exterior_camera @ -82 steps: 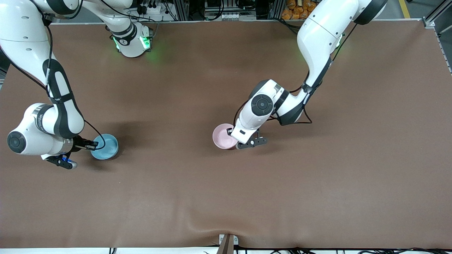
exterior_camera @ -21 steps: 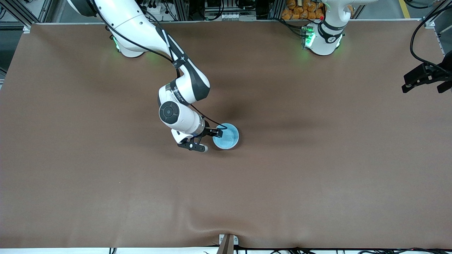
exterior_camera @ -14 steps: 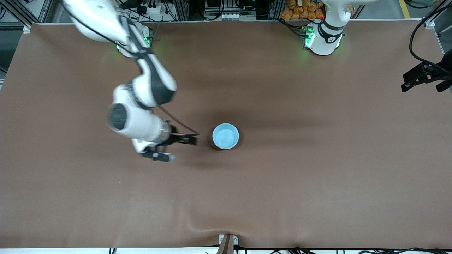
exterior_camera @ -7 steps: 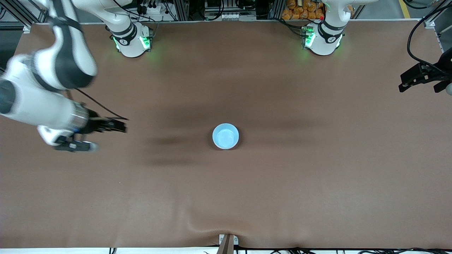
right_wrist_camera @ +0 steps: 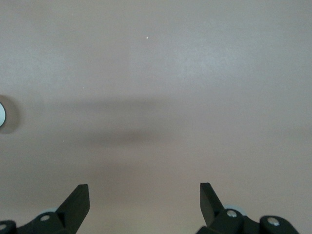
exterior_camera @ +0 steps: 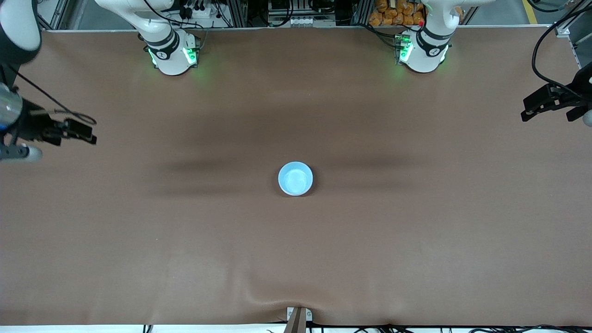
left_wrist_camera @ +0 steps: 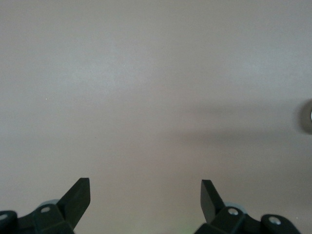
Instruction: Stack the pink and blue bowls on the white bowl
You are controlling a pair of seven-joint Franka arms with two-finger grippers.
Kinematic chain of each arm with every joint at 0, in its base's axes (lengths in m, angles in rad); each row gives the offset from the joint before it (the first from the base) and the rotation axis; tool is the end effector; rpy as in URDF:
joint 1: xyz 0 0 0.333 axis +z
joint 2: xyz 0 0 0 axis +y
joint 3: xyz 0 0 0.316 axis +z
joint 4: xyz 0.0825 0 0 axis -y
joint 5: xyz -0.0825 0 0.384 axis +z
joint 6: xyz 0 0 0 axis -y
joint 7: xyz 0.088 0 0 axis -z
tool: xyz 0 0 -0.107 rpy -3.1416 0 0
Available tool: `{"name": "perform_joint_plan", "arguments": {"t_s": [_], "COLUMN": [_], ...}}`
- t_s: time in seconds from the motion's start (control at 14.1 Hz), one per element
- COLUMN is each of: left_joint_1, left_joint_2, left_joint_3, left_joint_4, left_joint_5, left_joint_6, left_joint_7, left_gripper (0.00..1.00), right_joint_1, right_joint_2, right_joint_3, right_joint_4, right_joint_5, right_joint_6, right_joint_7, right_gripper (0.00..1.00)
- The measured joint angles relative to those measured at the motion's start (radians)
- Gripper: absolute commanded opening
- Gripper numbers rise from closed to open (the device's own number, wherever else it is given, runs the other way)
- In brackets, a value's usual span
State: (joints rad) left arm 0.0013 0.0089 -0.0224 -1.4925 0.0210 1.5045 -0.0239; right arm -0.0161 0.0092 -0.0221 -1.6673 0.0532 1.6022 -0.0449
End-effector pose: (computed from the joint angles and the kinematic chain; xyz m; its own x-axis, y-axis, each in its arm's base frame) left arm 0.5509 -0.0092 0.6505 1.0000 0.0042 0.0036 0.0043 -0.9998 -0.0207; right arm 0.5556 -0.0156 0.5767 0.9974 0.0051 -0.0718 0.0010 -0.9984 -0.0559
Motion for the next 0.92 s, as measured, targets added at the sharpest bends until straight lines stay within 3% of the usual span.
{"name": "perform_joint_plan", "arguments": {"t_s": [0.57,0.92], "left_joint_1": [0.000,0.000], "left_joint_2": [0.000,0.000], "left_joint_3": [0.000,0.000], "left_joint_4": [-0.002,-0.004], "left_joint_5": [0.000,0.000], "left_joint_6": [0.000,0.000], "left_joint_7": [-0.019,-0.019], "left_gripper": [1.00,1.00], "right_joint_1": [0.024,0.030], "right_joint_2": [-0.047,-0.050], "right_joint_3": [-0.074,-0.074], "right_joint_4": [0.020,0.054], "right_joint_5": [-0.018,-0.019], "right_joint_6": [-0.011,-0.022], "right_joint_7": [0.008,0.008], "right_gripper": [1.00,1.00]}}
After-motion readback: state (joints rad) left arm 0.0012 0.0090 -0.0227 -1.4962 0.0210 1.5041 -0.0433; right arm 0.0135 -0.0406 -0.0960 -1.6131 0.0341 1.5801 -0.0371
